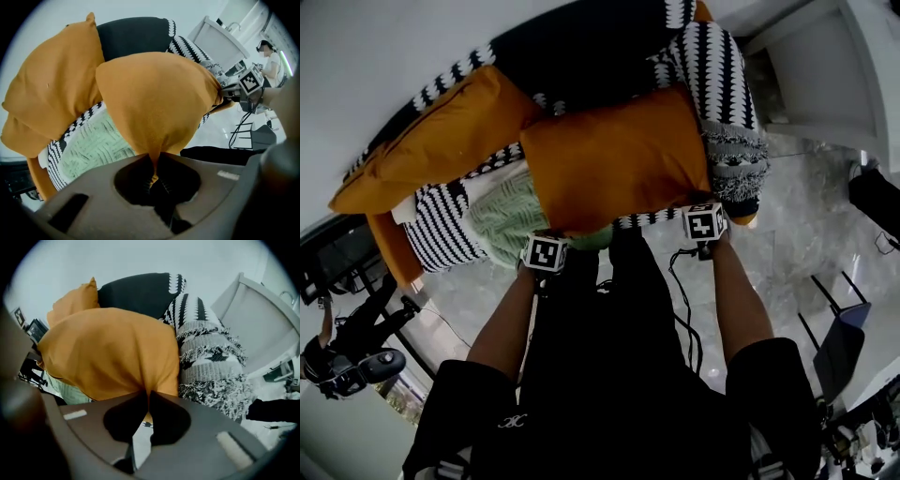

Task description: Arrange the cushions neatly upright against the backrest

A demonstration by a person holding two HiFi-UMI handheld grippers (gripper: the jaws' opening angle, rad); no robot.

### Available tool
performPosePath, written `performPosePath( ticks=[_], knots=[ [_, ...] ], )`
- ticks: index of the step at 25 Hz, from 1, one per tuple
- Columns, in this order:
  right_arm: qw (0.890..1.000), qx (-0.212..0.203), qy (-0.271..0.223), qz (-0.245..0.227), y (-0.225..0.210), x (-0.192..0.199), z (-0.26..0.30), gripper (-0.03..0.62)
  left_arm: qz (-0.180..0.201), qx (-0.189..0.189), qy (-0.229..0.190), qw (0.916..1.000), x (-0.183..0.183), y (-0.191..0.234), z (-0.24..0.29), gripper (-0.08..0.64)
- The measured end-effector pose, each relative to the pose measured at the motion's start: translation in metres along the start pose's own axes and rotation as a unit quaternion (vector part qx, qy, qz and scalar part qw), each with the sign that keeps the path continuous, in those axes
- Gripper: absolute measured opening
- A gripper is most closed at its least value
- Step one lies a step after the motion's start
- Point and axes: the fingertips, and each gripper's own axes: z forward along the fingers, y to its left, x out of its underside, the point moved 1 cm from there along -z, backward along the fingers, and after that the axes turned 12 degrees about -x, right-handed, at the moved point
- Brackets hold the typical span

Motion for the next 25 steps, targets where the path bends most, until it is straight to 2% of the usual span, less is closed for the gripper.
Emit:
performPosePath(
  ticks=[8, 14, 19, 22, 25],
  knots=[
    [0.997, 0.004, -0.064, 0.038, 0.029, -0.036, -0.093, 0.017, -0.011, 0.040, -0.045, 0.9981, -0.018, 0.028, -0.070, 0.015],
    [0.995, 0.008, -0.082, 0.063, 0.034, -0.080, -0.142, 0.015, 0.023, 0.077, -0.049, 0.9956, -0.041, 0.039, -0.111, 0.016],
    [0.992, 0.004, -0.085, 0.098, 0.035, -0.107, -0.169, 0.015, 0.039, 0.126, -0.054, 0.9898, -0.053, 0.044, -0.136, 0.017],
    [0.987, 0.001, -0.097, 0.127, 0.036, -0.133, -0.176, 0.014, 0.028, 0.147, -0.067, 0.9865, -0.076, 0.065, -0.142, 0.017],
    [0.985, 0.011, -0.119, 0.127, 0.035, -0.171, -0.175, 0.014, 0.026, 0.157, -0.083, 0.9837, -0.108, 0.088, -0.144, 0.017]
  ],
)
